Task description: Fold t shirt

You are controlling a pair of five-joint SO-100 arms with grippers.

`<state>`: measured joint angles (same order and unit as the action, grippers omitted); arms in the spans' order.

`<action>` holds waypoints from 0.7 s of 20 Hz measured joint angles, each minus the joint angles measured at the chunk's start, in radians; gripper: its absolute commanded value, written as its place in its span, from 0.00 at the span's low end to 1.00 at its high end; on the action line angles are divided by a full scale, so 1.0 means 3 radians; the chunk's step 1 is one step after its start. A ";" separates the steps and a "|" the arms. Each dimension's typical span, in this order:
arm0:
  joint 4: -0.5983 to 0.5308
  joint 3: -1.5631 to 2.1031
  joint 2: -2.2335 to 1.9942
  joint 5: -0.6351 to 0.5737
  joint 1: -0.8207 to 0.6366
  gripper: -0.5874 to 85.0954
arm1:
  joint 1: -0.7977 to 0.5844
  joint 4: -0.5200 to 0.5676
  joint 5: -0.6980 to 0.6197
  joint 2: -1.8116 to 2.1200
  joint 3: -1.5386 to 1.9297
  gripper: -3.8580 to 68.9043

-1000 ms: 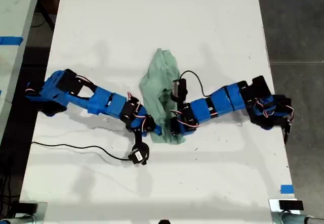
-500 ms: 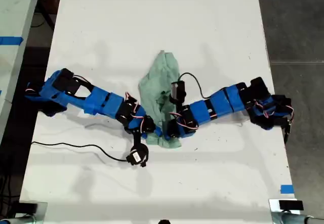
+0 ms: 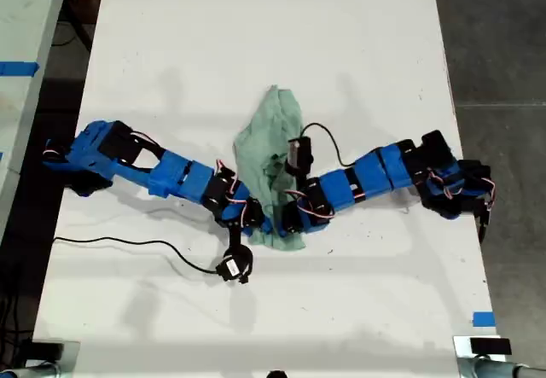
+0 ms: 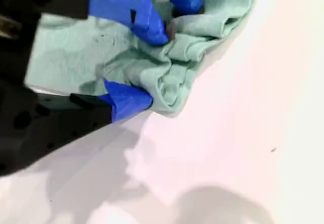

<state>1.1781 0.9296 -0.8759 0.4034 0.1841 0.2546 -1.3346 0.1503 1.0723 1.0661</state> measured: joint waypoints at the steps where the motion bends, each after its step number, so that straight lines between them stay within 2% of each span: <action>1: -0.0031 -0.0046 0.0020 -0.0010 -0.0015 0.01 | 0.0000 0.0046 0.0005 -0.0005 -0.0010 0.03; 6: -0.0026 -0.0036 -0.0005 -0.0199 -0.0046 0.01 | 0.0000 0.0020 0.0015 -0.0015 -0.0066 0.03; 7: 0.0010 0.0000 -0.0087 -0.0230 -0.0046 0.01 | 0.0000 -0.0112 -0.0015 -0.0031 -0.0174 0.03; 9: 0.0343 0.0010 -0.0358 -0.0312 -0.0036 0.01 | -0.0046 -0.0455 -0.0174 0.0102 -0.0261 0.03; 11: 0.0695 0.0046 -0.0833 -0.0424 -0.0194 0.01 | -0.0297 -0.0588 -0.0430 0.0629 -0.0240 0.03; 14: 0.1053 0.0118 -0.1447 -0.0736 -0.0961 0.01 | -0.1043 -0.0639 -0.0874 0.1370 -0.0056 0.04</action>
<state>1.4941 0.9649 -1.3100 0.1825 -0.1043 -0.0583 -1.5263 -0.1120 1.4834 1.0492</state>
